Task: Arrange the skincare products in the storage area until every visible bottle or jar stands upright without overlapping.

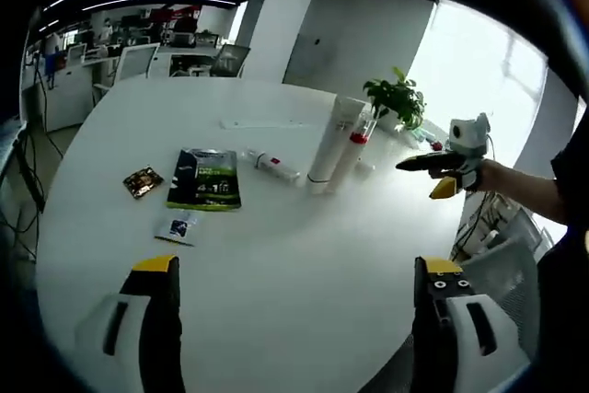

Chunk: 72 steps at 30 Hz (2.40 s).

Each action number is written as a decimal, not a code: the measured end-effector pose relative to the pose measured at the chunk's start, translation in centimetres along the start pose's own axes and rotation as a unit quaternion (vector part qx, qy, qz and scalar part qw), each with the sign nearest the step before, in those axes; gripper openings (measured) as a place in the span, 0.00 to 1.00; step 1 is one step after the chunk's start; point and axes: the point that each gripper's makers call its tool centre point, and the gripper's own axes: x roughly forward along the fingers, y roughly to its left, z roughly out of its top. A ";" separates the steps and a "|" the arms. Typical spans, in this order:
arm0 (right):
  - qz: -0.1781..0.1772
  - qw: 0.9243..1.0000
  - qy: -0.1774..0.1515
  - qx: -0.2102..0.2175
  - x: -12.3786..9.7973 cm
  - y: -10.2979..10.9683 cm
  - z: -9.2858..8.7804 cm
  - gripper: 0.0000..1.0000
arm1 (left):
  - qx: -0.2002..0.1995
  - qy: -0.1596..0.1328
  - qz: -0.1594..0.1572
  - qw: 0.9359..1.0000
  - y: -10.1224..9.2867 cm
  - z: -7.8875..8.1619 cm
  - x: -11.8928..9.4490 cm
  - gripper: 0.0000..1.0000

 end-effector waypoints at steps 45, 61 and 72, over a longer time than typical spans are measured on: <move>-0.046 0.998 0.000 0.046 -3.8 1.6 -2.9 0.95 | 0.000 0.023 -0.004 1.000 -2.7 -2.9 -3.3 0.99; -0.083 0.995 0.028 0.050 -2.9 -4.3 -2.8 0.73 | -0.010 0.031 -0.005 0.999 -2.7 -3.0 -2.1 0.98; -0.113 0.991 0.061 0.040 -1.7 -7.9 -2.7 0.65 | -0.025 0.043 -0.009 0.999 -2.5 -3.9 -1.2 0.97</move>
